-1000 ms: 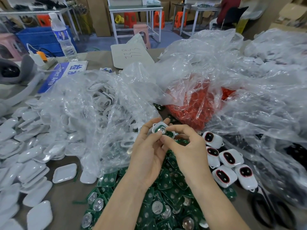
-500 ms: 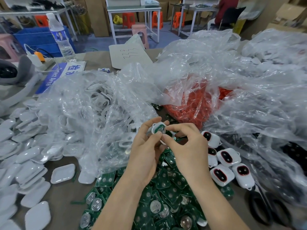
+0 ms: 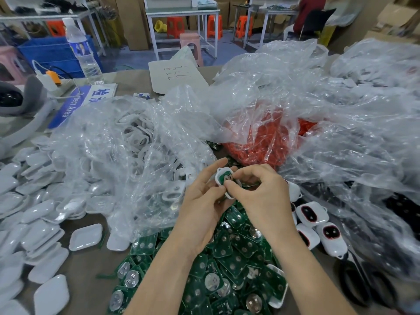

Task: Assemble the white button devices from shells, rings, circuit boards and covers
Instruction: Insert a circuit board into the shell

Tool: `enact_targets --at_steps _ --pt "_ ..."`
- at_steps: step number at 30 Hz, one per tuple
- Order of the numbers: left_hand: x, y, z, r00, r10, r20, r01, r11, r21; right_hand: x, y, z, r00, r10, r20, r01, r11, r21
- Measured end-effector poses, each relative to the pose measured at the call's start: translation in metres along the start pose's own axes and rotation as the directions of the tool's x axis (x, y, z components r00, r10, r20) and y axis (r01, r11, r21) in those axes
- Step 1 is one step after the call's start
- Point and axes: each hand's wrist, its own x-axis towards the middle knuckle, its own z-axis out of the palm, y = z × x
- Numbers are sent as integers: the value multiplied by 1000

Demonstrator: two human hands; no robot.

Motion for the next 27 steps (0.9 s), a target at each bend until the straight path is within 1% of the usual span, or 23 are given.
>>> enact_targets --at_steps 14,20,24,27 --pt "1 1 1 999 -33 10 33 994 -101 2 0 0 998 -66 11 67 993 -96" --pt "1 0 1 999 -41 3 41 996 -76 2 0 0 997 -75 11 76 992 -101" --pt "0 0 -1 999 -40 -11 39 998 -51 2 -1 -1 997 -72 36 75 992 -104" --pt "0 -1 -2 999 -31 -26 29 998 -56 1 -1 -2 994 -99 44 103 987 -121"
